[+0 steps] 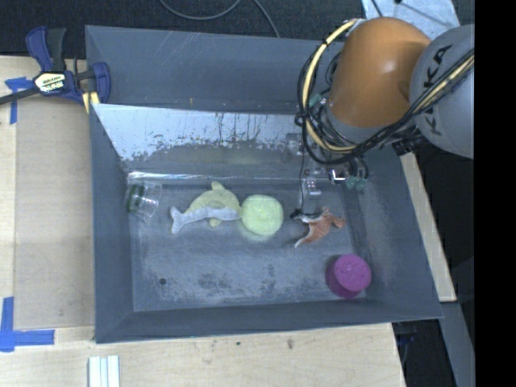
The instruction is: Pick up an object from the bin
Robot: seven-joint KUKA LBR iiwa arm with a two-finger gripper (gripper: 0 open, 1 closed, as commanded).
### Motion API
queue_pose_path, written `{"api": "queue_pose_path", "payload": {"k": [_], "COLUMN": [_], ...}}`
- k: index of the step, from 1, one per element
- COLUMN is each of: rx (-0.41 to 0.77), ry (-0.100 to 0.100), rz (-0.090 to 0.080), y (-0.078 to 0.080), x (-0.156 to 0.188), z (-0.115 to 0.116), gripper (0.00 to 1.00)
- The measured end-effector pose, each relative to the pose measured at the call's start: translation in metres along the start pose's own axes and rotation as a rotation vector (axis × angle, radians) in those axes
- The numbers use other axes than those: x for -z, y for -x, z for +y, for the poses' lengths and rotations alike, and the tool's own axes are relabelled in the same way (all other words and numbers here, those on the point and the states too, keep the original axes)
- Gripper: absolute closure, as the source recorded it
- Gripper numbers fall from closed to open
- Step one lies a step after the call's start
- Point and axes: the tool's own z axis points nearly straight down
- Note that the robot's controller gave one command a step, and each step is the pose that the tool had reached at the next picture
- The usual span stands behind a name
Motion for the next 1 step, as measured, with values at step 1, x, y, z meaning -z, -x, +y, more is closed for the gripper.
{"api": "queue_pose_path", "payload": {"k": [1], "rx": [0.0], "ry": [0.0], "rz": [-0.009], "y": [0.0016], "x": [0.005], "z": [0.0], "gripper": [0.0]}}
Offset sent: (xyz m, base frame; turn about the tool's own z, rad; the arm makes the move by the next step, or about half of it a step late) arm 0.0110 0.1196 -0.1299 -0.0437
